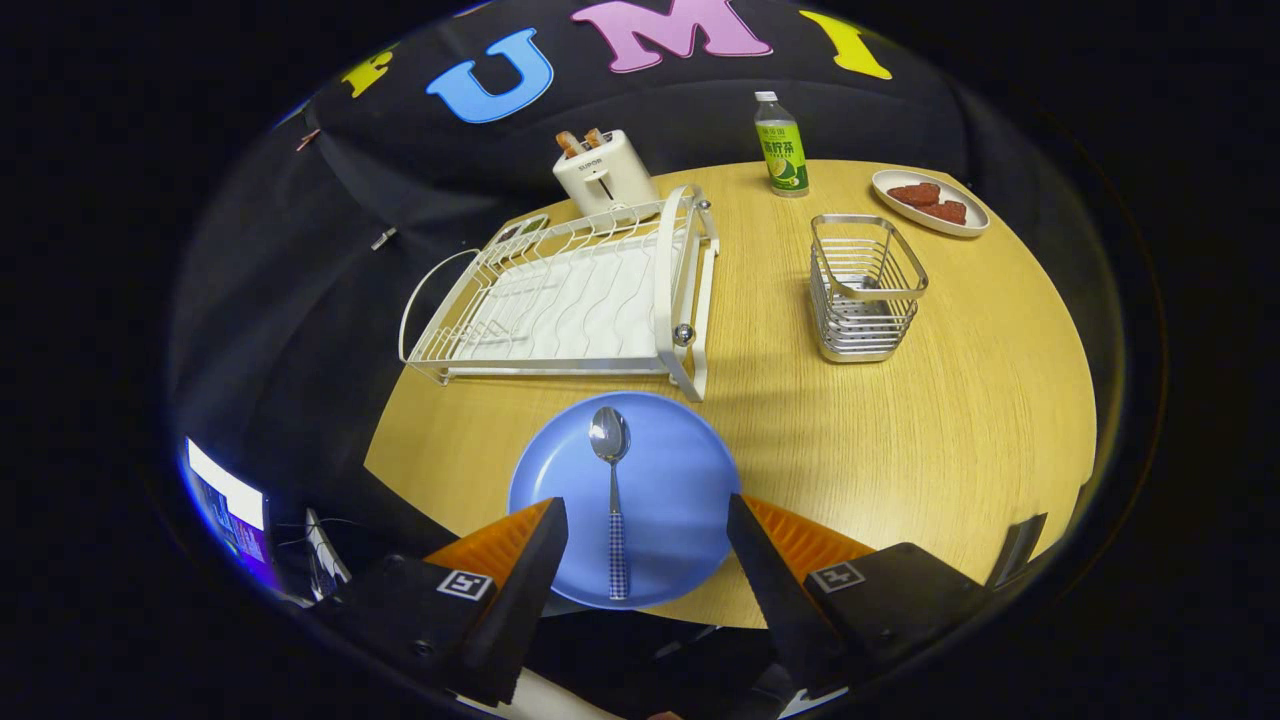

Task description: Take the plate from the dish rack, then take the spoon from the basket and place it into the plate.

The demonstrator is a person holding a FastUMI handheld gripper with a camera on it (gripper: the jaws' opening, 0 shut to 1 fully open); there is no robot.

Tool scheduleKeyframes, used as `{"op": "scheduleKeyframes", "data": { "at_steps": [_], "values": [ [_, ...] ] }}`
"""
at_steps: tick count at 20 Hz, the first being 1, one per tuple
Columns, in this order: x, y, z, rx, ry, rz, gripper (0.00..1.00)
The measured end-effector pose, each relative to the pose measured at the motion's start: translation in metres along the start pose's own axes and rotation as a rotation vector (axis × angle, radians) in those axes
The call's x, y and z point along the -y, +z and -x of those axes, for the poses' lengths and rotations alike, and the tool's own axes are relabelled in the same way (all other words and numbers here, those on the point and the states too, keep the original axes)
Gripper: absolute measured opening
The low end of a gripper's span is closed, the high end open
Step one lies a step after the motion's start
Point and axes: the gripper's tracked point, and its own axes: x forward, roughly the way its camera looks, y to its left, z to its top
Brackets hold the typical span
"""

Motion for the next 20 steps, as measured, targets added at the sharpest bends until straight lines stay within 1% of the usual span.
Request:
{"op": "scheduleKeyframes", "data": {
  "at_steps": [1, 4, 6, 8, 14, 18, 20],
  "values": [
    [-0.003, 0.001, 0.004, 0.011, 0.0, 0.007, 0.99],
    [-0.01, 0.027, 0.015, 0.067, 0.0, 0.053, 0.99],
    [-0.015, 0.056, 0.029, 0.133, -0.012, 0.102, 0.99],
    [-0.017, 0.095, 0.048, 0.223, -0.037, 0.153, 0.99],
    [-0.014, 0.206, 0.126, 0.49, -0.164, 0.265, 0.98],
    [-0.006, 0.256, 0.174, 0.618, -0.238, 0.279, 0.99],
    [0.003, 0.274, 0.197, 0.662, -0.293, 0.298, 0.98]
  ]
}}
